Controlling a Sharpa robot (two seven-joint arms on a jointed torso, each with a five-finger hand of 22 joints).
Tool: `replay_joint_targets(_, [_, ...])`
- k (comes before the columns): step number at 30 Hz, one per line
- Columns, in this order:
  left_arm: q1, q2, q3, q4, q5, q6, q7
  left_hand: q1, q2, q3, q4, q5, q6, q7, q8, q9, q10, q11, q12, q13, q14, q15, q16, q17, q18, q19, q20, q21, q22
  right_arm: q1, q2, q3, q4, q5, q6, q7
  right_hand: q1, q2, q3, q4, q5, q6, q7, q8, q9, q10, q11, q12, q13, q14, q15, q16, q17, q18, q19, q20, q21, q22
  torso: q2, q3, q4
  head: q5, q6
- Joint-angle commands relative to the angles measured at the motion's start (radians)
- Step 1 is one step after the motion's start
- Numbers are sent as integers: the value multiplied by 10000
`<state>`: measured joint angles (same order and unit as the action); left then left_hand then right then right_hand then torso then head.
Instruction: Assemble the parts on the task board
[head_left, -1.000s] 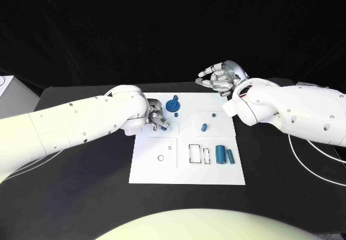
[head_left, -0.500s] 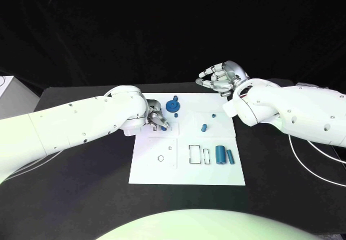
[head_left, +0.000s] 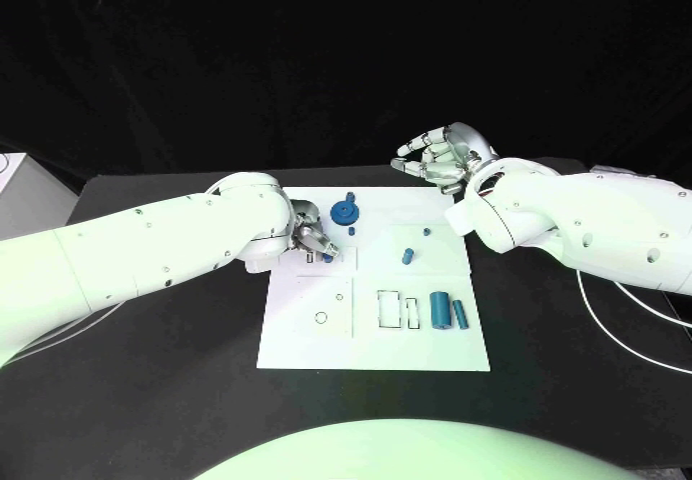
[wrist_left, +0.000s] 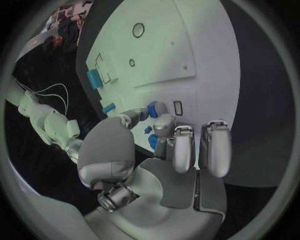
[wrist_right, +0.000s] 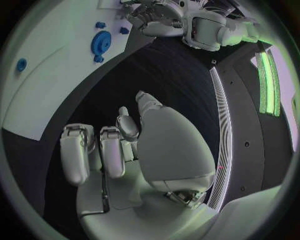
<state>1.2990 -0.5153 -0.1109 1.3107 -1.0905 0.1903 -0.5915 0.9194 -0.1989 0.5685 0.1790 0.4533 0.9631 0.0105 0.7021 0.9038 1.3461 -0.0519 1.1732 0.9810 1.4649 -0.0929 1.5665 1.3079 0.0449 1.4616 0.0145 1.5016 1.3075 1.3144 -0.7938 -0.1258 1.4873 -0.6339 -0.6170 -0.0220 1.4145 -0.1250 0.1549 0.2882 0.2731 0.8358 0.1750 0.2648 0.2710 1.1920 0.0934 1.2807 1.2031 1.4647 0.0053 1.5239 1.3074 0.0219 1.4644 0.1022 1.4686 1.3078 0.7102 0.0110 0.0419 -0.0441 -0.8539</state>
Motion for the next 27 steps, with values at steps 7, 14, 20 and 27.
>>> replay_joint_targets(7, [-27, -64, -13, 51, 22, 69, 12, -15, -94, -702, 382, -168, 70, 49, -61, -36, -53, 18, 63, 36, 1059, -78, 43, 2629, -73, 69, -19, -11, 1021, -13, -12, 1, 9, -87, 173, 80, -101, -27, 52, 8, -41, -48, 6, -15, -14, -66, -24, -20, -7, 792, 53, -49, 1581, 51, 652, 68, -51, 1798, -4, 7, 0, -3, 5])
replay_joint_targets(14, [-27, -246, 66, 277, 82, 38, 29, 208, -82, -1103, 666, -662, 78, 46, -80, -52, -55, 16, 70, 42, 1059, -79, 43, 2629, -72, 69, -18, -17, 1024, -22, -20, 0, -2, -84, 172, 85, -101, -27, 52, 8, -41, -48, 6, -15, -14, -66, -24, -20, -7, 792, 53, -49, 1581, 51, 652, 68, -51, 1798, -16, 1, 8, -10, 28])
replay_joint_targets(20, [-24, -420, 273, 497, 603, -12, 111, 289, -88, -1167, 708, -713, 34, 57, -105, -60, -119, 24, -14, -73, 1059, -75, 43, 2629, -56, 25, -17, -49, 956, -38, -16, 0, -34, -81, 171, 88, -101, -27, 52, 8, -41, -48, 6, -15, -14, -66, -24, -20, -7, 792, 53, -49, 1581, 51, 652, 68, -51, 1798, -28, 0, 10, -10, 65])
replay_joint_targets(27, [-2, -656, 639, 640, 1575, -133, 334, 818, -91, -1373, 841, -672, -280, 183, -244, -84, -570, 137, -473, -679, 1059, 16, 43, 2629, 37, -252, 33, -258, 548, -60, 2, -3, -100, -78, 177, 89, -101, -27, 52, 8, -41, -48, 6, -15, -14, -66, -24, -20, -7, 792, 53, -49, 1581, 51, 652, 68, -51, 1798, -29, 3, 2, 4, 168])
